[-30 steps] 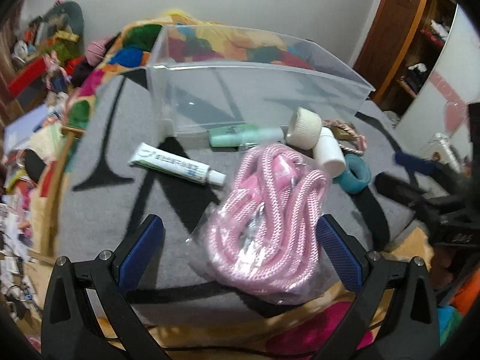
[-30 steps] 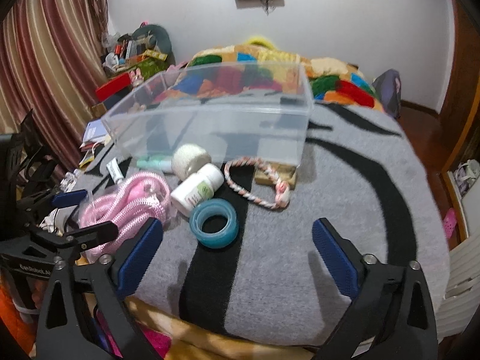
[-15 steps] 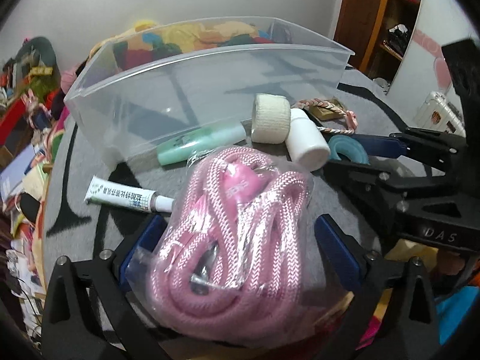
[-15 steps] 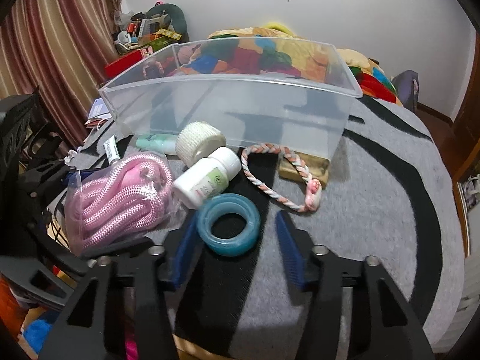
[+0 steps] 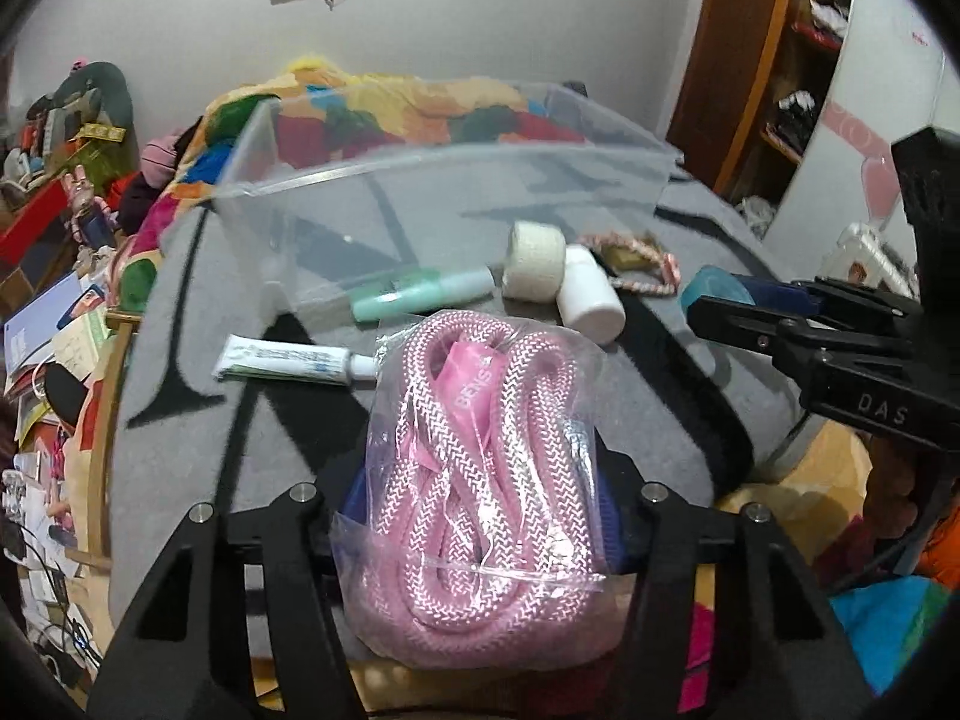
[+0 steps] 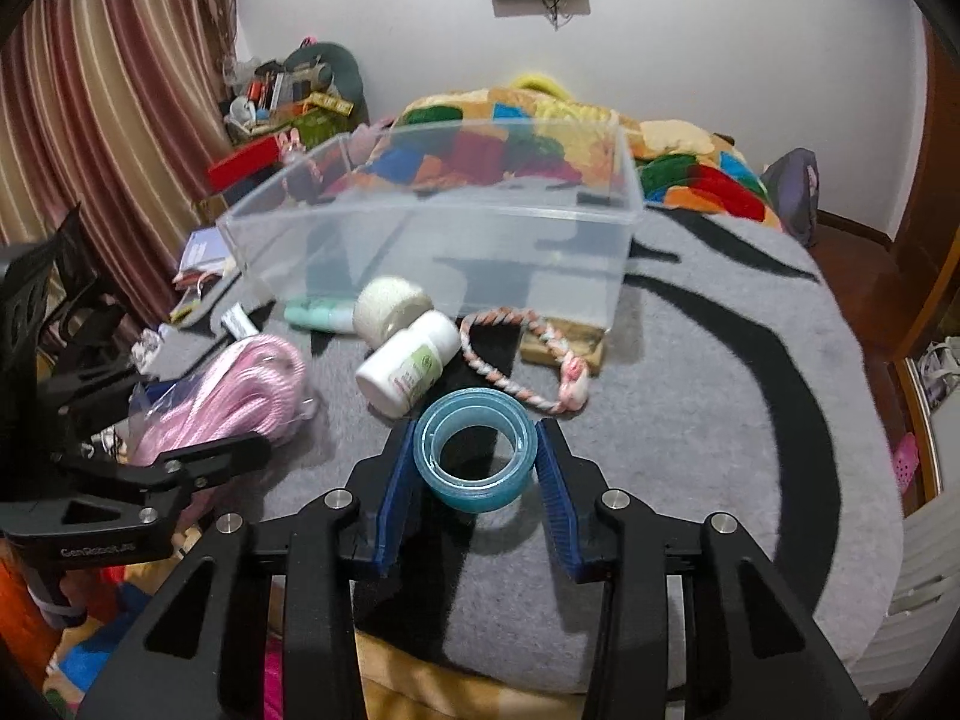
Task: Organize objects
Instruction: 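Grasp the bagged pink rope with the left tool while the right grasps the tape roll, then lower the rope bag into the box with the left tool while the right drops the tape, then grasp the white ointment tube with the left tool while the right grasps the pill bottle, then release the tube into the box with the left tool while the right drops the bottle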
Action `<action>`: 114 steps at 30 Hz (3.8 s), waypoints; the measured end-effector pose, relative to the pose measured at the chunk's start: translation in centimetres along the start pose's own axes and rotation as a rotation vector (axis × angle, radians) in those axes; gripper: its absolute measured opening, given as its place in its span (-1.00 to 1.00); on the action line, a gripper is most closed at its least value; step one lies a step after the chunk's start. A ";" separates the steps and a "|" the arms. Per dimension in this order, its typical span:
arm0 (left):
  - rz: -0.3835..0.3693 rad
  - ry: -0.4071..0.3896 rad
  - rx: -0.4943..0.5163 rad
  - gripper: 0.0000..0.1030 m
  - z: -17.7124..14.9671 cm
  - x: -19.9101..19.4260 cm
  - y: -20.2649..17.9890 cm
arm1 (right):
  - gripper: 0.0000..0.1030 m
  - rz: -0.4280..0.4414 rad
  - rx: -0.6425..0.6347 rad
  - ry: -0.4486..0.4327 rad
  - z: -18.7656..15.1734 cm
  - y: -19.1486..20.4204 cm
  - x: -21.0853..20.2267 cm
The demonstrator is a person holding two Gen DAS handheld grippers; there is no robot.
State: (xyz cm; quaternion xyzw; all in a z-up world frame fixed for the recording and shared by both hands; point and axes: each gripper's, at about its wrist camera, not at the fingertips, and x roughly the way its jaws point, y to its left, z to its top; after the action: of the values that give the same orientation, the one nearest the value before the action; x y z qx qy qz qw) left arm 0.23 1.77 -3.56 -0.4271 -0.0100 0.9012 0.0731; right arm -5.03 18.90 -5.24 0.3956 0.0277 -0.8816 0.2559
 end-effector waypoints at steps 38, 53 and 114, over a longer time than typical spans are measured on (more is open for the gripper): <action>0.032 0.052 -0.065 0.13 16.3 7.3 5.2 | -0.29 -0.069 -0.083 0.128 13.1 -0.5 9.5; 0.052 -0.105 -0.081 0.41 14.5 -0.5 6.5 | -0.08 -0.043 -0.097 -0.027 12.1 0.7 2.5; 0.050 -0.172 -0.115 -0.69 6.7 -3.8 4.5 | -0.48 -0.003 -0.012 -0.145 8.3 0.6 -1.7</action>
State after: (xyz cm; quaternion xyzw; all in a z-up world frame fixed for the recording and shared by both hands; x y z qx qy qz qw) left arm -3.15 -2.91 3.26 -0.3516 -0.0576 0.9340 0.0250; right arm -9.42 17.00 1.75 0.3290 0.0148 -0.9081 0.2585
